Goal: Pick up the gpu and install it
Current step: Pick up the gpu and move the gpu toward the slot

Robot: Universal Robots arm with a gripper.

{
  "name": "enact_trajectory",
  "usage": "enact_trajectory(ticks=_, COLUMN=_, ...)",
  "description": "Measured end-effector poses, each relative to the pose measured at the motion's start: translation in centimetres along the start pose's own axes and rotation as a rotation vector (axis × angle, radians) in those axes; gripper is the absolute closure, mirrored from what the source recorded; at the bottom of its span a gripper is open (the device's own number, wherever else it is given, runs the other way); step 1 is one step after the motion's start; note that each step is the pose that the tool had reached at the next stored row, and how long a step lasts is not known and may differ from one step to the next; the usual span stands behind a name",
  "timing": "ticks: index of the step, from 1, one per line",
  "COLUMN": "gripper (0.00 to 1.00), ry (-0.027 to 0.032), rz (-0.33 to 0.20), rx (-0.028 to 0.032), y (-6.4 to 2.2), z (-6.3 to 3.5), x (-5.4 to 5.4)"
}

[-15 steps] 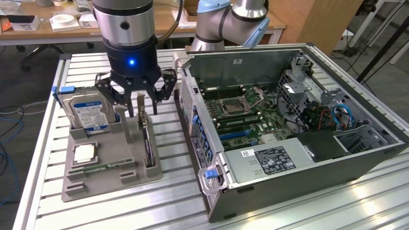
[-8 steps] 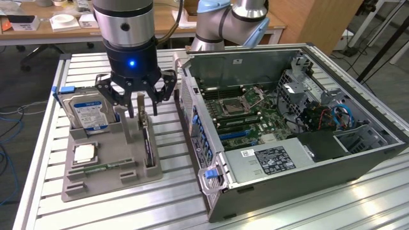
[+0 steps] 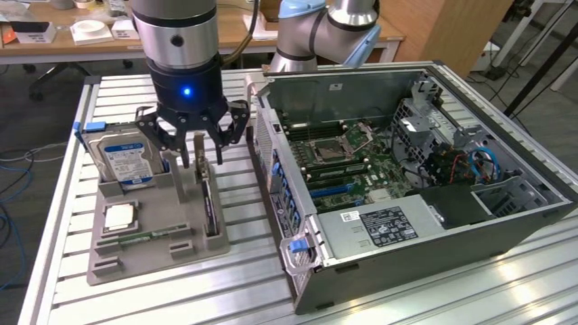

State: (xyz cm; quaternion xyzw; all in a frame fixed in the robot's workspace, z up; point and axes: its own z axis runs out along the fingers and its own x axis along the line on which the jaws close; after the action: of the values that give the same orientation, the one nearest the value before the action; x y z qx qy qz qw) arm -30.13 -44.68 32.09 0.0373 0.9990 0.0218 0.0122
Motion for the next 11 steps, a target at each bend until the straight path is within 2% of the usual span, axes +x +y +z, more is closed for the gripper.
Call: enact_trajectory(ticks=11, gripper=0.47, ry=0.0, rz=0.0, rx=-0.0001, y=-0.02, z=0.39, x=0.01)
